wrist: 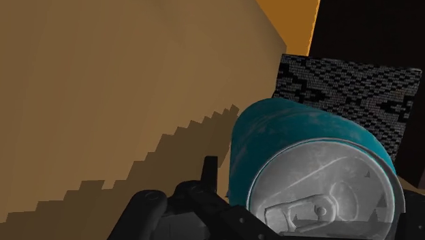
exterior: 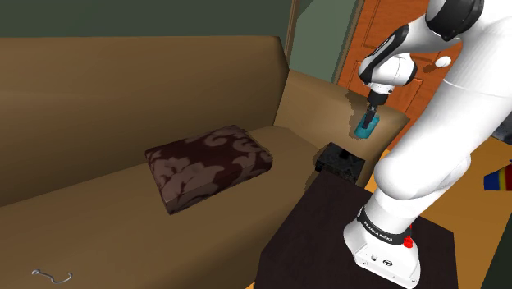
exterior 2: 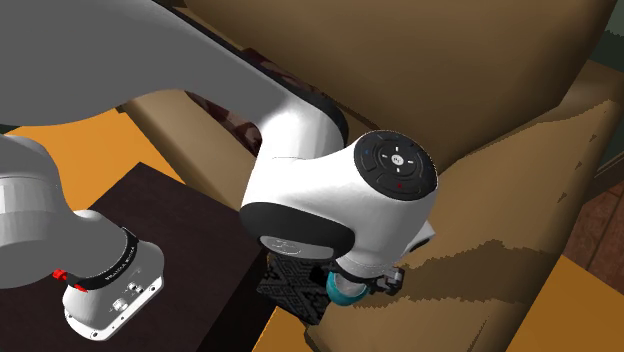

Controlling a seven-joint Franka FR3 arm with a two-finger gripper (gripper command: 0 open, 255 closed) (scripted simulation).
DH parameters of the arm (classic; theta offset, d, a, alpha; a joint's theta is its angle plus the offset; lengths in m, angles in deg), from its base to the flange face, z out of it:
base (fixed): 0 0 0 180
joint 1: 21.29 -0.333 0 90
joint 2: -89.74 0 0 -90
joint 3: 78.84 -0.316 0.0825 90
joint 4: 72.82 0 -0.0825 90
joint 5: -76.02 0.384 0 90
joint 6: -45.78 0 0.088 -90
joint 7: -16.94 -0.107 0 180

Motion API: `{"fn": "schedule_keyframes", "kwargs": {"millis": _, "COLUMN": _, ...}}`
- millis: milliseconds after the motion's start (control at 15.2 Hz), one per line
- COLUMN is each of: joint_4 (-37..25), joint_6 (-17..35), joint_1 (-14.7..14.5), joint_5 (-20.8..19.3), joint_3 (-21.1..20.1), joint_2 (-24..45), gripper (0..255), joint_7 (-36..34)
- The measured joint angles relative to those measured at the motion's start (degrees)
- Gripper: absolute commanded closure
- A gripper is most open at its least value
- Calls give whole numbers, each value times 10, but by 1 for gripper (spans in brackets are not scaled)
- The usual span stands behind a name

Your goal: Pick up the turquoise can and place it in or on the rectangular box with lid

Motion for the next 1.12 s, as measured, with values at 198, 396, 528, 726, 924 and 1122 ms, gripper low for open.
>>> {"fn": "schedule_keyframes", "kwargs": {"millis": 198, "joint_4": 0, "joint_6": 2, "joint_1": 1, "joint_5": 1, "joint_3": 0, "joint_2": 2, "gripper": 0, "joint_7": 0}}
{"fn": "schedule_keyframes", "kwargs": {"millis": 396, "joint_4": 0, "joint_6": 5, "joint_1": 1, "joint_5": 2, "joint_3": 0, "joint_2": 5, "gripper": 0, "joint_7": 1}}
{"fn": "schedule_keyframes", "kwargs": {"millis": 528, "joint_4": -1, "joint_6": 4, "joint_1": 1, "joint_5": 1, "joint_3": 0, "joint_2": 4, "gripper": 0, "joint_7": 1}}
{"fn": "schedule_keyframes", "kwargs": {"millis": 726, "joint_4": -18, "joint_6": -39, "joint_1": 1, "joint_5": -27, "joint_3": 1, "joint_2": -28, "gripper": 0, "joint_7": -17}}
{"fn": "schedule_keyframes", "kwargs": {"millis": 924, "joint_4": -29, "joint_6": -67, "joint_1": 0, "joint_5": -46, "joint_3": -2, "joint_2": -51, "gripper": 0, "joint_7": -33}}
{"fn": "schedule_keyframes", "kwargs": {"millis": 1122, "joint_4": -30, "joint_6": -71, "joint_1": 0, "joint_5": -48, "joint_3": -3, "joint_2": -54, "gripper": 0, "joint_7": -35}}
